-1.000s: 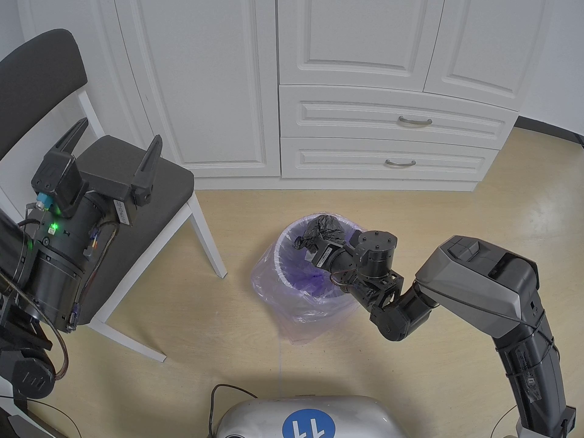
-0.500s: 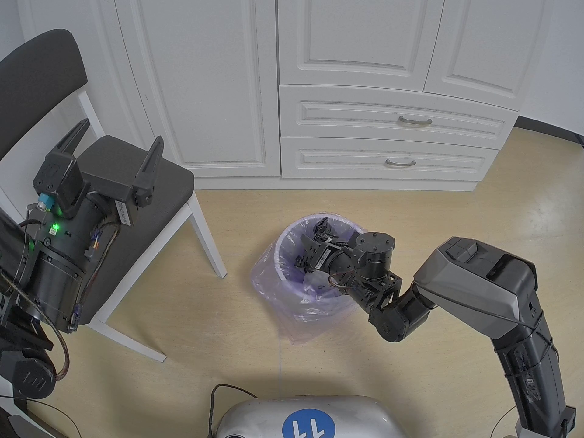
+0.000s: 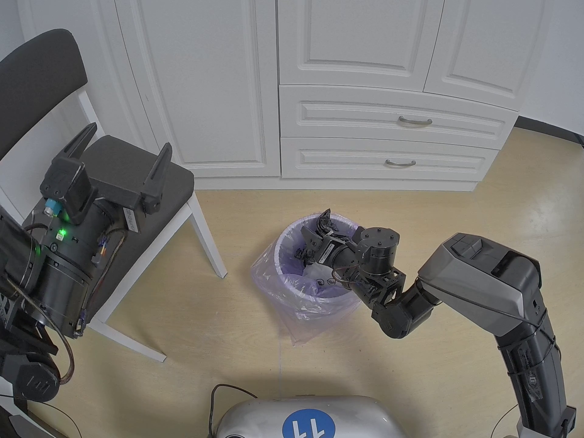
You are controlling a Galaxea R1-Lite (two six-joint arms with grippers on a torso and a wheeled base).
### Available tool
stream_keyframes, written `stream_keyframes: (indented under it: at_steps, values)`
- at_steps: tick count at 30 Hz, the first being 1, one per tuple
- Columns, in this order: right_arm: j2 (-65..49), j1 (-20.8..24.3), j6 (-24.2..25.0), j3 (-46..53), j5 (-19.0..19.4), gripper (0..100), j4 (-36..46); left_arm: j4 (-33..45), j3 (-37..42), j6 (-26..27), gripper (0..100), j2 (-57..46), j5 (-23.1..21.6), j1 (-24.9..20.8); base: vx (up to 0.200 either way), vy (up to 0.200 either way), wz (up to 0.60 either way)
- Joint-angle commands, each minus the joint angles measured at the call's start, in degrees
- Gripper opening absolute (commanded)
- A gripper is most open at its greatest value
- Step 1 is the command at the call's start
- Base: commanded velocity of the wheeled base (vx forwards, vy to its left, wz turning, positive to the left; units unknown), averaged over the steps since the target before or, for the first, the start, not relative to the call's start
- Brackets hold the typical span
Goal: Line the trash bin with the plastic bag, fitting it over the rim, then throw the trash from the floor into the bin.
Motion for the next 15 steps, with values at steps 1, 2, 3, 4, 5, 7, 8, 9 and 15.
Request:
stream_keyframes:
  at_steps: [1,2,3,4,5,7,8,9,15]
  values:
    - [-2.33,-0.04,-0.19,1.31,0.01,100,-0.02,-0.02,-0.01,-0.21,100,2.64,0.08,-0.81,0.000,0.000,0.00]
    - [-2.77,-0.04,-0.27,1.57,0.10,100,0.07,-0.02,-0.01,-0.21,100,3.26,0.08,-0.81,0.000,0.000,0.00]
    - [-3.03,-0.04,-0.36,1.75,0.10,100,0.07,-0.11,-0.10,-0.30,100,3.70,0.08,-0.81,0.000,0.000,0.00]
    - [-3.38,-0.04,-0.54,2.01,0.10,100,0.24,-0.11,-0.19,-0.30,100,4.23,0.08,-0.81,0.000,0.000,0.00]
    - [-3.73,-0.13,-0.80,2.10,0.10,100,0.51,-0.11,-0.19,-0.39,100,4.58,0.08,-0.81,0.000,0.000,0.00]
    - [-4.52,-0.39,-1.86,2.45,0.28,100,1.03,-0.11,-0.28,-0.48,100,5.19,0.08,-0.81,0.000,0.000,0.00]
    - [-4.79,-0.66,-2.29,2.54,0.36,100,1.30,-0.11,-0.36,-0.48,100,5.46,0.08,-0.81,0.000,0.000,0.00]
    - [-4.96,-0.75,-2.47,2.54,0.36,100,2.00,-0.11,-0.36,-0.48,100,5.63,0.08,-0.81,0.000,0.000,0.00]
    - [-4.08,-0.92,-0.54,-3.44,-1.31,100,9.38,-0.11,-0.45,-0.57,100,5.90,0.08,-0.72,0.000,0.000,0.00]
